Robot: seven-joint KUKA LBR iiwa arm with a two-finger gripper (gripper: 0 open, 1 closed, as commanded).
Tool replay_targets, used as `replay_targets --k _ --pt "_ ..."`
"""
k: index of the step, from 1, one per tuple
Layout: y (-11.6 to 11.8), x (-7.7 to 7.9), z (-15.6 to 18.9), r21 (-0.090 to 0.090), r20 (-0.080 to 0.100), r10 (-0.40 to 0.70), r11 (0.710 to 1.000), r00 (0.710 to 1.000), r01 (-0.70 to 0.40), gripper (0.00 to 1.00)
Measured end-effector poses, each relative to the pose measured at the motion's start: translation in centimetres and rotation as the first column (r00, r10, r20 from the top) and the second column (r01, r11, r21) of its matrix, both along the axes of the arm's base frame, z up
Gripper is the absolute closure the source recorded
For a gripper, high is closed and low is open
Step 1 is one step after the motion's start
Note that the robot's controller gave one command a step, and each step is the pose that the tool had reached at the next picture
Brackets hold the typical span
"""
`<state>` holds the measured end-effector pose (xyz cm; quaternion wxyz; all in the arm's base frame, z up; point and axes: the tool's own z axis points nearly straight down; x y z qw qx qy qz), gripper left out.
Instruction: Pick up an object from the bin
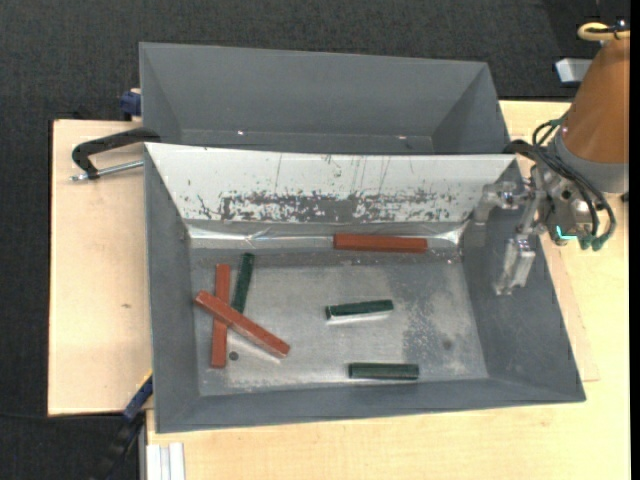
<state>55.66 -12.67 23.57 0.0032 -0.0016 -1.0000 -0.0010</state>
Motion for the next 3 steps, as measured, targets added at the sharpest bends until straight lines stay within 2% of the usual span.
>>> replay_targets --k 1,2,3 --pt "0.1 0.1 0.5 -0.002 0.009 0.003 1.0 1.0 -0.002 0.0" --pt "1.5 0.7 -1.2 -0.006 0.014 0.065 0.998 0.998 -0.065 0.0" --pt "3.7 -0.3 -8.1 -0.002 0.012 0.13 0.992 0.991 -0.13 0.0"
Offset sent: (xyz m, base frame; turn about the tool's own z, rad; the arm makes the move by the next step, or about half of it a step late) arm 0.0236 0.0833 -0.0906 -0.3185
